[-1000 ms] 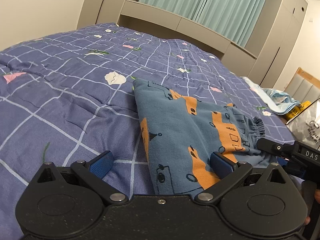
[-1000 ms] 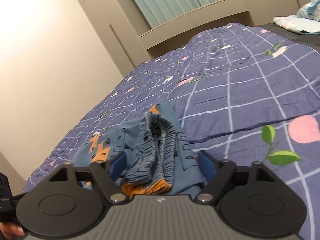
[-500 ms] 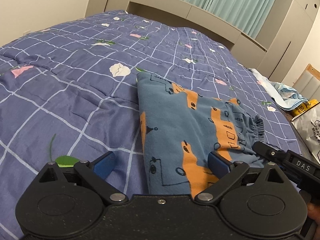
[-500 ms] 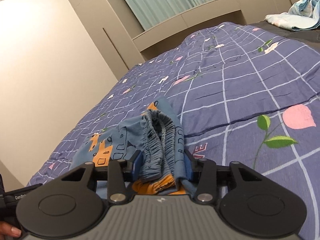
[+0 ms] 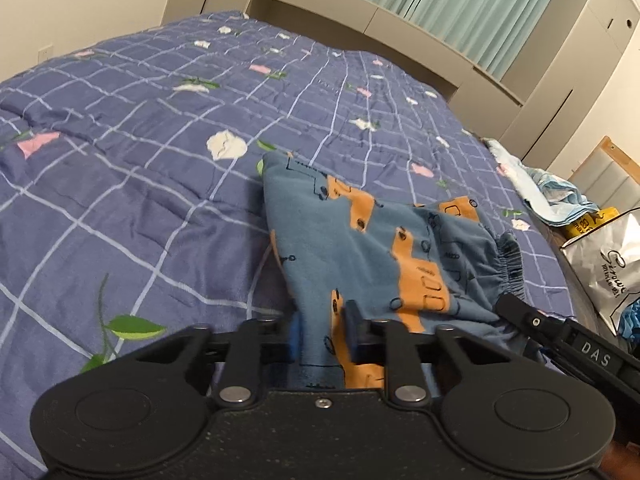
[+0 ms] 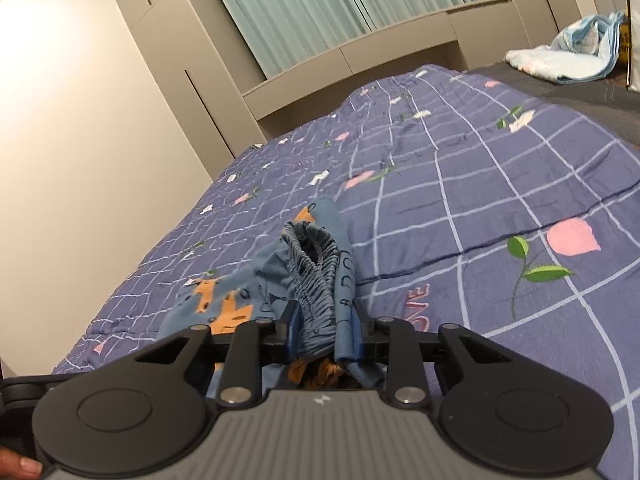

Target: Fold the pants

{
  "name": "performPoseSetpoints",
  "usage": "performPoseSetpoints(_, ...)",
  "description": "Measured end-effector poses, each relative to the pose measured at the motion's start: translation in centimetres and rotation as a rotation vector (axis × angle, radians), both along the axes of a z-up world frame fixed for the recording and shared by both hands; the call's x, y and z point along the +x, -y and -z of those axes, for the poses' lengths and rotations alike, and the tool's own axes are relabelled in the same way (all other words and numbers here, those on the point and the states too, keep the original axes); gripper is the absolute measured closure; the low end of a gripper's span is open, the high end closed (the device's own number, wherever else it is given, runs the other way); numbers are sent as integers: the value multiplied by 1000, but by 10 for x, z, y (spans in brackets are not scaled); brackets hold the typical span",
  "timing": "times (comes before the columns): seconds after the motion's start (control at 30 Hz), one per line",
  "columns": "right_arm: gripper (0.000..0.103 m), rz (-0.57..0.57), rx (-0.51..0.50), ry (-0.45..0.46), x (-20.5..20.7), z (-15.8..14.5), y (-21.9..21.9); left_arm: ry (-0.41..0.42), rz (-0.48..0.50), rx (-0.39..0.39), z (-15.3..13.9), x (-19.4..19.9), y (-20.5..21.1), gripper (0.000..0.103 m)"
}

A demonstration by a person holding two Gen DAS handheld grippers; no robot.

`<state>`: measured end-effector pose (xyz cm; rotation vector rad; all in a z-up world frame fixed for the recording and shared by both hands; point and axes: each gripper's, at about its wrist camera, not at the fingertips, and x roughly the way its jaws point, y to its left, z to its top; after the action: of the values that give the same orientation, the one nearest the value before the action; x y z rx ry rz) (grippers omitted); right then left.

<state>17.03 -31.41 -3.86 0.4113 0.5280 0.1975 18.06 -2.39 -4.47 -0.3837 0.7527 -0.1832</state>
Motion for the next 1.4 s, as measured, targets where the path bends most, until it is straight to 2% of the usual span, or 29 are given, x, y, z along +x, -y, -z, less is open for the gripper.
performPoseSetpoints(0.17,76,-2,-15,18,-19,-15,-9,23,12,7,-13,-9,1,91)
performPoseSetpoints(0.4,76,-1,-19,28,-39,-30,-12,46,69,44,-26,-17,3,94)
performPoseSetpoints(0.57,76,-27,-51,64,-46,-50,-28,58,104,41,-38,-10,-7,95)
performPoseSetpoints(0.83,76,-99,-109,112,-25,-79,-67,124,113,95,-71,9,-29,97)
performPoseSetpoints(1.0,76,-147,-130,146,0,-90,-98,175,50,112,-86,20,-61,97)
performPoseSetpoints(1.17,76,-199,-156,162,30,-87,-133,188,-19,123,-84,33,-90,97)
performPoseSetpoints(1.4,76,-220,-176,105,54,-57,-160,139,-53,114,-51,46,-114,97)
